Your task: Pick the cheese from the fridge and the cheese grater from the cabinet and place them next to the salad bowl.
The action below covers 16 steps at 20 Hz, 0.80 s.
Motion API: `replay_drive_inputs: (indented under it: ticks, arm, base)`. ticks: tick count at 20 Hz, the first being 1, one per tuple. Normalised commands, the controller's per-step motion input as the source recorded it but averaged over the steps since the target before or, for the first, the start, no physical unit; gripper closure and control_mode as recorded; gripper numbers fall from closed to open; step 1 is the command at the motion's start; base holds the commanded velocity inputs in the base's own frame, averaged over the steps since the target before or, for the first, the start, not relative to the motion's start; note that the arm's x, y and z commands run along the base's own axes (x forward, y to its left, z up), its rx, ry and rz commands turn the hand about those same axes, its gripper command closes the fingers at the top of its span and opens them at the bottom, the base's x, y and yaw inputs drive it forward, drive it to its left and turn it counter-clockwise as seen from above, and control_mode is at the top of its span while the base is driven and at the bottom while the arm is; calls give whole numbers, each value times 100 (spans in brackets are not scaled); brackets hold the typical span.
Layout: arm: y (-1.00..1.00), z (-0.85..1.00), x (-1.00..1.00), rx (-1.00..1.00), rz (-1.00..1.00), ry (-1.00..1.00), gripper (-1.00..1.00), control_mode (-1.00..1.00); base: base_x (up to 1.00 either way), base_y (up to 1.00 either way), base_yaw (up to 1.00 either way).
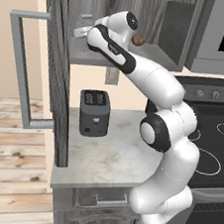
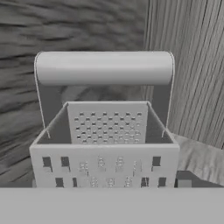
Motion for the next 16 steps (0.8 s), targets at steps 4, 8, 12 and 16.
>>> replay_drive_inputs:
  ticks: [4, 8, 12, 16]
  arm:
    - [14, 0, 30, 0, 0, 0, -100, -100]
    - [10, 0, 6, 0, 0, 0, -100, -100]
    - [0, 0, 0, 0, 0, 0, -100, -100]
    - [0, 0, 0, 0, 0, 0, -100, -100]
  base:
    - [0, 0, 0]
    - [0, 0, 0]
    - [0, 0, 0]
    - [0, 0, 0]
